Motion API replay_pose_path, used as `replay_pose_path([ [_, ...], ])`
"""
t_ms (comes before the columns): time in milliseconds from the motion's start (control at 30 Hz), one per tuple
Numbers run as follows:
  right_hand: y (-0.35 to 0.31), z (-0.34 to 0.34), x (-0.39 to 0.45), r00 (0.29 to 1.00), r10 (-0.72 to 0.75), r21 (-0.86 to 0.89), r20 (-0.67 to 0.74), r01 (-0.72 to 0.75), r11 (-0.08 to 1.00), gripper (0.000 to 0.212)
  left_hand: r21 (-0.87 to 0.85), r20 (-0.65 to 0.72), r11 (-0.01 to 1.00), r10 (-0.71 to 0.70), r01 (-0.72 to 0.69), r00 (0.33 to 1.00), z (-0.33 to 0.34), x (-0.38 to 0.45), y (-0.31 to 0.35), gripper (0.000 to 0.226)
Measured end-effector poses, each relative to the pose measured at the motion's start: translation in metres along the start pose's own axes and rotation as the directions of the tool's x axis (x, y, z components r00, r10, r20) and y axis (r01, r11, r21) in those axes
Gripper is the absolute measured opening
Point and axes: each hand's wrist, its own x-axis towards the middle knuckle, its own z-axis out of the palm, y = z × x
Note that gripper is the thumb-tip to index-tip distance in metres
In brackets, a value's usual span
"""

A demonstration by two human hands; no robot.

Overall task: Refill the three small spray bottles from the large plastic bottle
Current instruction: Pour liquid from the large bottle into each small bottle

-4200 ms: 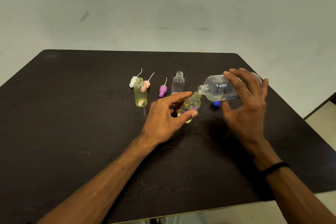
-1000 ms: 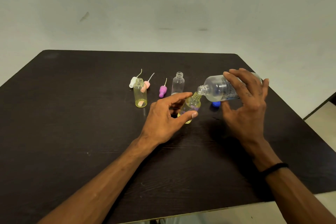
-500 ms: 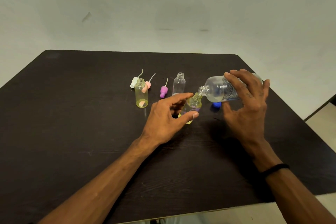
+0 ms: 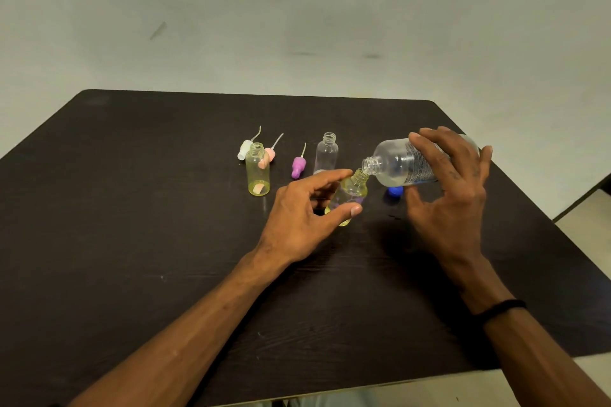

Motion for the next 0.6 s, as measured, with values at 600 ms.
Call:
replay_pose_path([
  [600, 0.0012, 0.0011, 0.0001, 1.000, -0.006, -0.008, -0.001, 0.006, 1.000, 0.072, 0.001, -0.010, 1.000, -0.011, 0.011, 1.000, 0.0002, -0.0001, -0.0001, 0.055],
])
